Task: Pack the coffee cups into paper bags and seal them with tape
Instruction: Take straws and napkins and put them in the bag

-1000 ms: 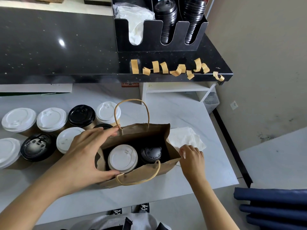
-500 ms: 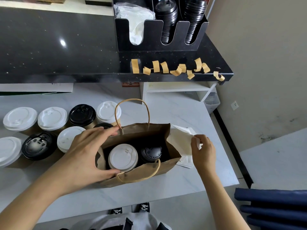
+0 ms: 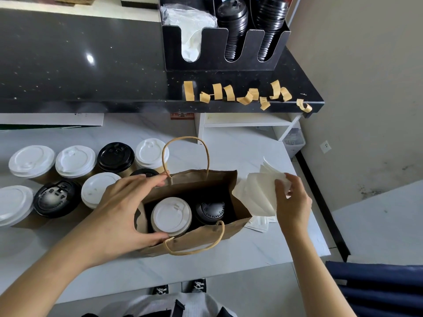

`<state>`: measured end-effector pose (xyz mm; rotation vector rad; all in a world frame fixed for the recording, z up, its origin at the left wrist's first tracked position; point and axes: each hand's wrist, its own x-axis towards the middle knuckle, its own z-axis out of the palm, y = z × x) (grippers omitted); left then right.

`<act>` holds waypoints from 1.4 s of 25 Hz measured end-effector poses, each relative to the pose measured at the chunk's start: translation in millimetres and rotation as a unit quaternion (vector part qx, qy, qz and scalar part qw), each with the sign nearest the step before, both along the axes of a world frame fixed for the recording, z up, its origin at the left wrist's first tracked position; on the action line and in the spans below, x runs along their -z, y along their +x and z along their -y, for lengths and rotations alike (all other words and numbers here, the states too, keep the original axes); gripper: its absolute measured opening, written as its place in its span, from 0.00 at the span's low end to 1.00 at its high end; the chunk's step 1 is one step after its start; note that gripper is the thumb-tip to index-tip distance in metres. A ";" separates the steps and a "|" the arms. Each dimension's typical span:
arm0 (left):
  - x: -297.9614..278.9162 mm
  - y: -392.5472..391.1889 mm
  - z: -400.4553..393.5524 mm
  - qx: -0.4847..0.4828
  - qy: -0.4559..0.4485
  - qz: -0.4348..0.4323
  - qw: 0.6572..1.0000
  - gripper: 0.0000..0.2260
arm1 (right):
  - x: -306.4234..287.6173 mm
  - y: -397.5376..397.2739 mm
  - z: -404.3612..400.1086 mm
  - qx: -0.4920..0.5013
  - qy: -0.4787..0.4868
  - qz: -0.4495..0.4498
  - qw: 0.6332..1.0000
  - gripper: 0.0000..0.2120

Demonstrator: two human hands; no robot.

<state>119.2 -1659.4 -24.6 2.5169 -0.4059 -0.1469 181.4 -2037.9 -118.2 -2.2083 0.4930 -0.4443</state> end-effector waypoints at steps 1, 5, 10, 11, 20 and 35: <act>-0.1 -0.2 0.2 -0.001 0.001 -0.001 1.000 0.48 | 3.4 -0.2 0.8 -0.026 -0.046 -0.006 0.999 0.08; 0.2 -1.7 -0.2 -0.004 -0.001 -0.002 1.000 0.47 | 14.9 -1.2 -2.4 -0.113 -0.157 -0.056 0.980 0.05; -0.1 -3.0 0.4 -0.004 -0.002 -0.001 1.000 0.46 | 25.6 -13.1 -11.7 -0.186 -0.098 -0.138 0.968 0.07; -0.3 -3.2 0.8 -0.002 -0.002 -0.001 1.000 0.46 | 28.1 -14.1 -11.7 -0.171 -0.050 -0.155 0.972 0.08; -2.4 -3.4 3.3 -0.003 0.008 0.003 1.000 0.46 | 24.5 -11.0 -2.8 -0.115 0.168 -0.191 0.960 0.17; -5.7 -5.3 2.0 -0.004 0.020 -0.018 1.000 0.47 | -58.3 0.8 -7.4 0.090 0.291 0.047 0.951 0.07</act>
